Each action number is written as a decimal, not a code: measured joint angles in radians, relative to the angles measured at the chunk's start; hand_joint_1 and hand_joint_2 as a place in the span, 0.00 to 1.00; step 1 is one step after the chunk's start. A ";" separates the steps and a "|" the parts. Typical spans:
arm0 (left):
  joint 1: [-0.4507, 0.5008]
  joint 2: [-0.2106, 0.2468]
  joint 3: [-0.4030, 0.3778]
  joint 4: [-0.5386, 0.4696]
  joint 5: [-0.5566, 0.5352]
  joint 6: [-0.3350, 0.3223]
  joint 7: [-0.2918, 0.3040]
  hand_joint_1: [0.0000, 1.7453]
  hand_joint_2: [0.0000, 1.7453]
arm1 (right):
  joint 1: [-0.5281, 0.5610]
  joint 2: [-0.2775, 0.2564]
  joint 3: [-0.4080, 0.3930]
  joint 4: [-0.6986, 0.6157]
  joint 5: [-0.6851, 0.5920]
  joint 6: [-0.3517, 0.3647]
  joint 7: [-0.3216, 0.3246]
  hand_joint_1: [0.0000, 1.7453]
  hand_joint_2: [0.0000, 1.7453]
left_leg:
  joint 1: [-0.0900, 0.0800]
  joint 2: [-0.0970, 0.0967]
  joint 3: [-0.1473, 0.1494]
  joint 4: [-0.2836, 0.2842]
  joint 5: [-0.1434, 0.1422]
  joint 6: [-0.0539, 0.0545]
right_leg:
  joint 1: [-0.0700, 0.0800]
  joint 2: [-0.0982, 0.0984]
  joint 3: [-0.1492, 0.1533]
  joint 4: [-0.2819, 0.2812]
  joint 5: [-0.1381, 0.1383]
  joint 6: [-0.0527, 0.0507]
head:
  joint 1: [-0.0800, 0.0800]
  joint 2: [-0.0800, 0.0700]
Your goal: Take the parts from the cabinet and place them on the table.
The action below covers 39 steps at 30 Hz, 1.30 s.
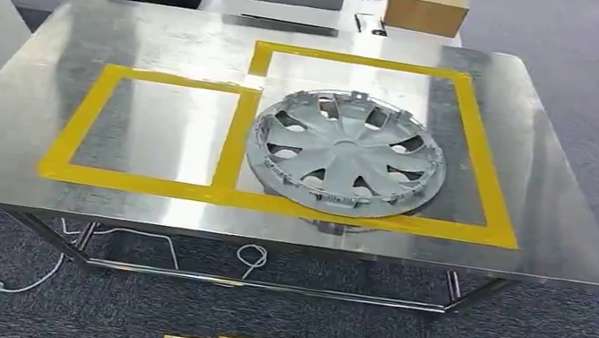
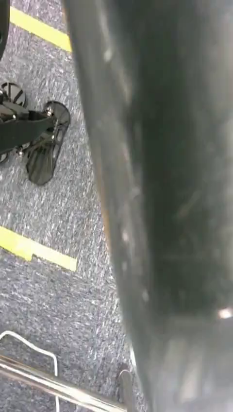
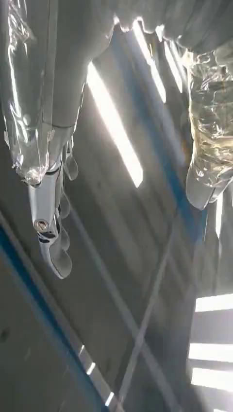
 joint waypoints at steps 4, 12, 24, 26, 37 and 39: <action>0.005 -0.010 0.008 0.000 -0.009 0.018 0.000 0.00 0.00 | -0.003 -0.159 0.014 -0.003 -0.036 0.067 0.027 0.00 1.00 | -0.001 -0.002 0.000 0.000 -0.002 0.002 | -0.001 -0.002 0.002 0.000 -0.002 0.002 | 0.001 0.000; 0.004 -0.021 0.034 -0.001 -0.012 0.032 0.022 0.00 0.00 | 0.047 -0.330 0.169 0.149 -0.475 0.038 0.087 0.00 1.00 | -0.001 0.004 0.006 0.000 -0.007 0.003 | -0.001 0.004 0.007 0.000 -0.004 0.004 | 0.001 0.000; 0.003 -0.024 0.076 -0.010 -0.040 0.016 0.039 0.00 0.00 | 0.104 -0.427 0.651 0.232 -0.876 0.137 0.268 0.00 1.00 | -0.001 0.008 0.012 0.000 -0.009 0.005 | -0.001 0.009 0.012 0.000 -0.005 0.005 | 0.000 0.000; 0.001 -0.024 0.081 -0.010 -0.043 0.015 0.040 0.00 0.00 | 0.167 -0.428 0.709 0.254 -0.976 0.133 0.271 0.00 1.00 | -0.003 0.008 0.012 0.000 -0.009 0.005 | -0.003 0.009 0.012 0.000 -0.005 0.005 | 0.000 0.000; -0.006 -0.024 0.098 -0.011 -0.073 -0.002 0.040 0.00 0.00 | 0.594 -0.405 0.811 0.350 -1.415 0.191 0.223 0.00 1.00 | -0.002 0.006 0.009 0.000 -0.009 0.007 | -0.002 0.004 0.014 0.000 -0.006 0.006 | 0.000 0.000; -0.008 -0.024 0.098 -0.011 -0.083 -0.003 0.040 0.00 0.00 | 0.735 -0.381 0.819 0.388 -1.553 0.188 0.182 0.00 1.00 | -0.004 0.005 0.009 0.000 -0.009 0.007 | -0.004 0.003 0.014 0.000 -0.007 0.007 | -0.001 0.000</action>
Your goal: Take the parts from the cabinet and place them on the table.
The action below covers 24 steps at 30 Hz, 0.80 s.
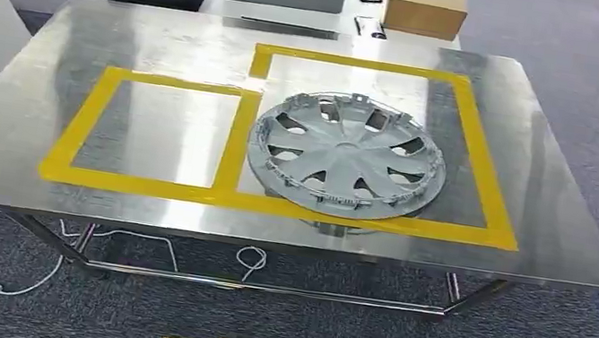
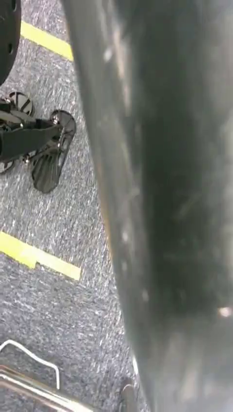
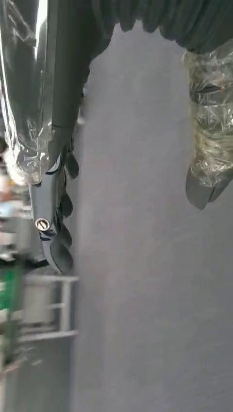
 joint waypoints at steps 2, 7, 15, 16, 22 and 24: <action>0.000 0.000 0.000 0.000 -0.004 0.000 0.000 0.00 0.00 | 0.101 0.016 0.005 0.030 -0.063 -0.004 -0.024 0.00 1.00 | -0.001 -0.002 0.000 0.000 0.000 0.000 | -0.001 -0.002 0.000 0.000 0.000 0.001 | 0.000 0.000; 0.000 0.001 0.002 0.000 -0.010 0.000 0.000 0.00 0.00 | 0.249 0.038 0.008 0.088 -0.078 0.008 -0.047 0.00 1.00 | -0.002 -0.008 -0.001 0.000 0.001 0.001 | -0.002 -0.007 0.001 0.000 -0.002 0.001 | 0.002 0.000; -0.001 0.000 0.008 0.000 -0.052 -0.008 0.002 0.00 0.00 | 0.580 0.305 -0.009 0.382 -0.234 0.125 -0.148 0.00 1.00 | -0.001 -0.010 0.000 0.000 0.000 0.001 | -0.001 -0.009 0.003 0.000 -0.003 0.003 | 0.001 0.000; -0.001 -0.001 0.008 0.000 -0.053 -0.010 0.002 0.00 0.00 | 0.615 0.341 -0.011 0.404 -0.248 0.105 -0.142 0.00 1.00 | -0.001 -0.010 0.001 0.000 0.000 0.001 | -0.001 -0.010 0.003 0.000 -0.003 0.003 | 0.001 0.000; -0.001 -0.002 0.019 0.000 -0.060 -0.011 0.003 0.00 0.00 | 0.756 0.544 -0.023 0.481 -0.329 -0.005 -0.102 0.00 1.00 | 0.001 -0.011 0.003 0.000 0.000 0.000 | 0.001 -0.010 0.003 0.000 -0.004 0.002 | 0.000 0.000; -0.001 -0.005 0.021 0.000 -0.064 -0.010 0.006 0.00 0.00 | 0.804 0.607 -0.036 0.492 -0.358 -0.006 -0.090 0.00 1.00 | 0.001 -0.011 0.003 0.000 -0.001 0.000 | 0.002 -0.010 0.004 0.000 -0.005 0.001 | 0.000 0.000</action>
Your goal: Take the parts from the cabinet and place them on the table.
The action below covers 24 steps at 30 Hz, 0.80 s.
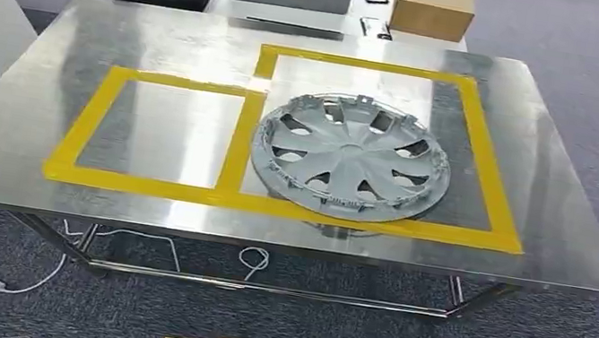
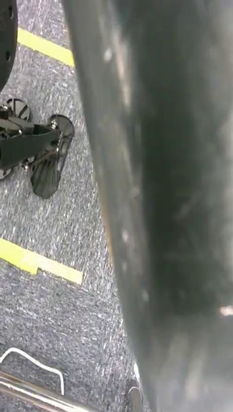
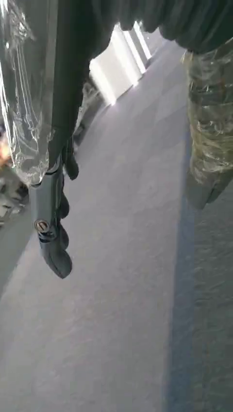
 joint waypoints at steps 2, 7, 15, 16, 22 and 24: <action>0.001 -0.001 0.003 0.000 -0.003 0.003 0.004 0.00 0.00 | 0.044 0.068 -0.013 0.007 -0.023 -0.005 0.005 0.00 1.00 | 0.001 0.000 0.000 0.000 -0.001 -0.001 | 0.001 0.000 0.000 0.000 -0.001 -0.001 | 0.002 0.000; 0.001 -0.002 0.011 0.000 -0.002 0.010 0.008 0.00 0.00 | 0.086 0.232 -0.046 0.020 -0.075 -0.158 -0.017 0.00 1.00 | 0.002 0.005 0.001 0.000 -0.003 -0.004 | 0.002 0.007 0.000 0.000 -0.001 -0.002 | 0.003 0.000; 0.001 -0.003 0.028 0.000 -0.002 0.010 0.008 0.00 0.00 | 0.089 0.372 -0.074 0.033 -0.101 -0.222 -0.035 0.00 1.00 | 0.003 0.007 0.004 0.000 -0.002 -0.005 | 0.002 0.008 0.002 0.000 -0.001 -0.002 | 0.002 0.000; 0.001 -0.003 0.029 0.000 -0.003 0.010 0.008 0.00 0.00 | 0.089 0.390 -0.080 0.034 -0.111 -0.243 -0.047 0.00 1.00 | 0.003 0.007 0.004 0.000 -0.002 -0.005 | 0.002 0.008 0.002 0.000 -0.001 -0.002 | 0.002 0.000; 0.001 -0.003 0.036 -0.001 -0.003 0.005 0.008 0.00 0.00 | 0.077 0.487 -0.104 0.037 -0.153 -0.356 -0.096 0.00 1.00 | 0.002 0.007 0.004 0.000 -0.002 -0.005 | 0.002 0.008 0.002 0.000 -0.001 -0.002 | 0.002 0.000; 0.001 -0.003 0.037 -0.003 -0.003 0.005 0.008 0.00 0.00 | 0.074 0.500 -0.107 0.039 -0.157 -0.362 -0.104 0.00 1.00 | 0.002 0.007 0.004 0.000 -0.002 -0.005 | 0.002 0.008 0.002 0.000 -0.001 -0.002 | 0.002 0.000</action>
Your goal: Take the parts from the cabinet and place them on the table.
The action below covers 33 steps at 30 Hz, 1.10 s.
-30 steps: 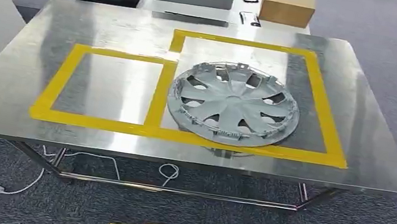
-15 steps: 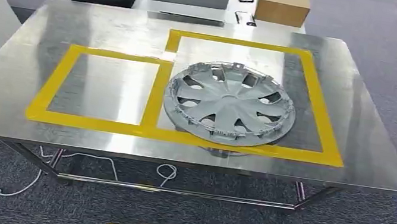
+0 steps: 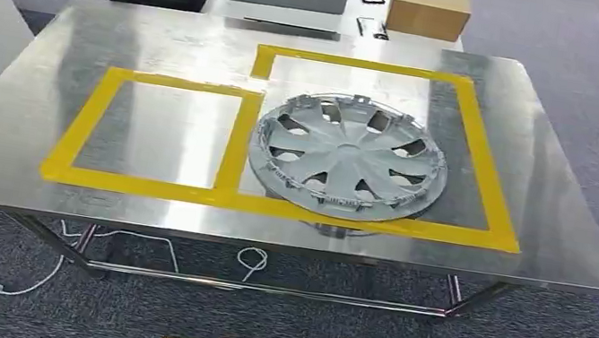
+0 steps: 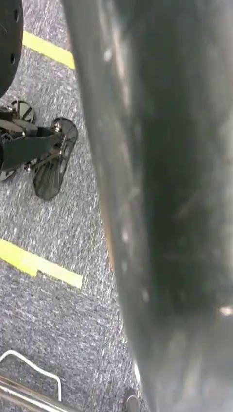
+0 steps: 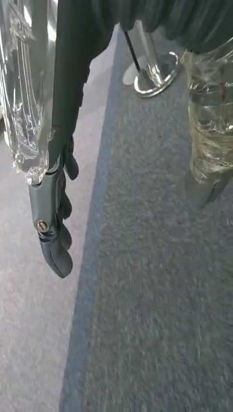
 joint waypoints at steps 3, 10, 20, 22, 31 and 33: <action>0.000 -0.001 0.008 -0.002 -0.001 0.000 0.004 0.00 0.00 | -0.005 0.020 -0.017 0.002 -0.049 -0.047 -0.073 0.00 1.00 | 0.000 0.000 -0.001 0.000 0.000 0.000 | 0.000 0.001 0.001 0.000 0.000 0.000 | 0.000 0.000; 0.001 -0.015 0.025 -0.012 -0.019 -0.002 0.006 0.00 0.00 | -0.054 0.121 -0.021 0.003 -0.116 -0.185 -0.229 0.00 1.00 | 0.000 0.002 0.001 0.000 0.000 0.000 | 0.000 0.001 0.001 0.000 0.000 0.000 | 0.000 0.000; 0.001 -0.023 0.032 -0.013 -0.066 0.005 0.022 0.00 0.00 | -0.025 0.252 0.047 -0.025 -0.096 -0.066 -0.062 0.00 1.00 | 0.001 0.002 0.001 0.000 -0.001 -0.001 | 0.001 0.001 0.001 0.000 -0.002 -0.002 | 0.000 0.000; 0.001 -0.023 0.032 -0.013 -0.067 0.006 0.022 0.00 0.00 | -0.022 0.268 0.055 -0.027 -0.097 -0.068 -0.059 0.00 1.00 | 0.001 0.002 0.001 0.000 -0.001 -0.001 | 0.000 0.001 0.001 0.000 -0.002 -0.002 | 0.000 0.000; 0.001 -0.023 0.032 -0.013 -0.070 0.009 0.027 0.00 0.00 | -0.020 0.293 0.068 -0.031 -0.095 -0.086 -0.053 0.00 1.00 | 0.000 0.002 0.001 0.000 -0.001 -0.001 | 0.000 0.001 0.001 0.000 -0.001 -0.002 | 0.001 0.000; 0.001 -0.023 0.034 -0.013 -0.069 0.010 0.036 0.00 0.00 | -0.021 0.300 0.070 -0.031 -0.120 -0.146 -0.097 0.00 1.00 | 0.000 0.002 0.001 0.000 -0.001 -0.001 | 0.000 0.001 0.001 0.000 -0.001 -0.002 | 0.000 0.000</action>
